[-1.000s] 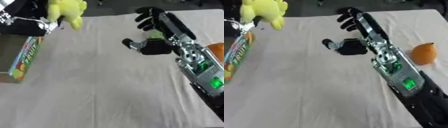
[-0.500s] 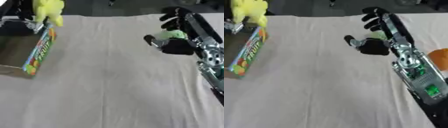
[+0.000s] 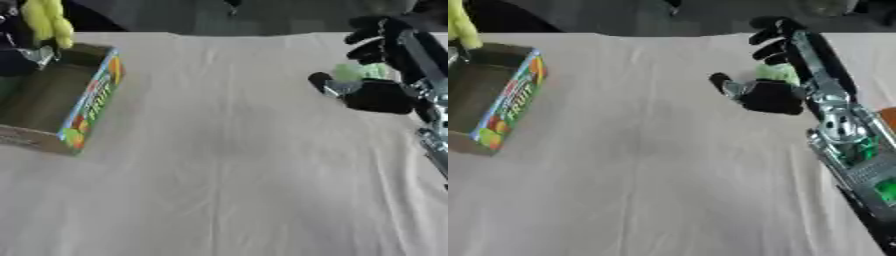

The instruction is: Pick up the objects with one hand, pass them to the other hand, and then place them into the box on the other side of the table.

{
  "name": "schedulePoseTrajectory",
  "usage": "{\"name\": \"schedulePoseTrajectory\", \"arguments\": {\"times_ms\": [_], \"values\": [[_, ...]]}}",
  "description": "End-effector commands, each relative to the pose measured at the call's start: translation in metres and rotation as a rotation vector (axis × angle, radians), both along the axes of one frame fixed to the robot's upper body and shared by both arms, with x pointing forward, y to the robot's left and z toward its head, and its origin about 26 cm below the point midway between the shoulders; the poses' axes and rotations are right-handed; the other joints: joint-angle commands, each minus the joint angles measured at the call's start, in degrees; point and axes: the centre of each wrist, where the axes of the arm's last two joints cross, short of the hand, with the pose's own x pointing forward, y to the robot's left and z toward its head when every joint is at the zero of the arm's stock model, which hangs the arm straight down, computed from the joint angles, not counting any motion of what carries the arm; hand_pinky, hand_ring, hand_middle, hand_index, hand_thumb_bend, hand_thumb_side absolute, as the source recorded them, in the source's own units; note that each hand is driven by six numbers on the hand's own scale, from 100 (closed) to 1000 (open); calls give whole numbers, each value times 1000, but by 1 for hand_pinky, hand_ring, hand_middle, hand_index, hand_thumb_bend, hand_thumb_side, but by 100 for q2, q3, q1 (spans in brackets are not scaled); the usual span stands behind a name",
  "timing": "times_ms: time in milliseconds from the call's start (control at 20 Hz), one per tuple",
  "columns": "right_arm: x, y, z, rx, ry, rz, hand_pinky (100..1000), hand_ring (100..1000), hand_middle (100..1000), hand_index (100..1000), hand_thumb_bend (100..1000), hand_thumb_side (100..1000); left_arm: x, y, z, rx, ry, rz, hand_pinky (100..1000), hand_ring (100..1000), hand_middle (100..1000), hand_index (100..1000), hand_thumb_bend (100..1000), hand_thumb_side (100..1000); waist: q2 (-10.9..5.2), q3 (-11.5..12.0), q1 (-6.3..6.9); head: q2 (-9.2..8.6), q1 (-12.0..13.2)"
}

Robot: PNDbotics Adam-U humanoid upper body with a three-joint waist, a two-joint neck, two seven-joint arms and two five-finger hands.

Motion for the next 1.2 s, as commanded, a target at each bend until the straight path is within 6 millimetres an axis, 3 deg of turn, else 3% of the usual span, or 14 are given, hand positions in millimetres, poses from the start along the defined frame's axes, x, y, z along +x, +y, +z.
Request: {"name": "schedulePoseTrajectory", "arguments": {"times_ms": [50,350,550,700,800,850,950,1050,1100,1200], "values": [[-2,-7,9,-10,-38,-29,746,690,688,836,585,173,1,18,11,25,-18,68,356,436,285,327,269,100,-71,-10,8,-90,71],[-2,-9,9,-4,-47,-45,747,689,687,834,584,173,14,26,0,14,38,100,365,441,292,334,248,100,-72,-34,7,-102,87],[-2,-10,9,3,-53,-52,747,688,686,834,579,171,26,24,-6,23,92,83,414,472,332,385,242,100,-72,-52,0,-96,107],[-2,-11,9,6,-52,-55,746,687,683,832,582,172,33,23,-8,47,122,80,550,586,462,530,483,114,-69,-66,-8,-90,117],[-2,-10,9,9,-52,-53,746,686,682,831,581,172,36,23,-9,78,142,94,632,676,547,610,565,225,-70,-67,-6,-80,112],[-2,-9,10,10,-53,-51,746,686,682,831,581,171,37,24,-10,91,151,105,733,780,669,700,637,304,-72,-66,-2,-73,109],[-1,-8,11,11,-53,-50,746,686,682,831,581,171,38,25,-10,114,160,132,787,830,729,757,696,359,-76,-66,2,-65,98],[-1,-8,11,9,-51,-51,746,686,682,832,582,171,38,26,-9,127,159,166,806,848,744,769,717,332,-81,-64,5,-53,88],[-1,-8,11,9,-50,-51,746,686,682,832,581,174,38,27,-9,131,157,183,804,847,743,767,660,311,-83,-63,6,-50,87],[-1,-8,11,8,-50,-51,746,686,682,832,582,171,37,27,-8,130,149,203,797,843,734,760,689,283,-86,-59,8,-39,86]]}}
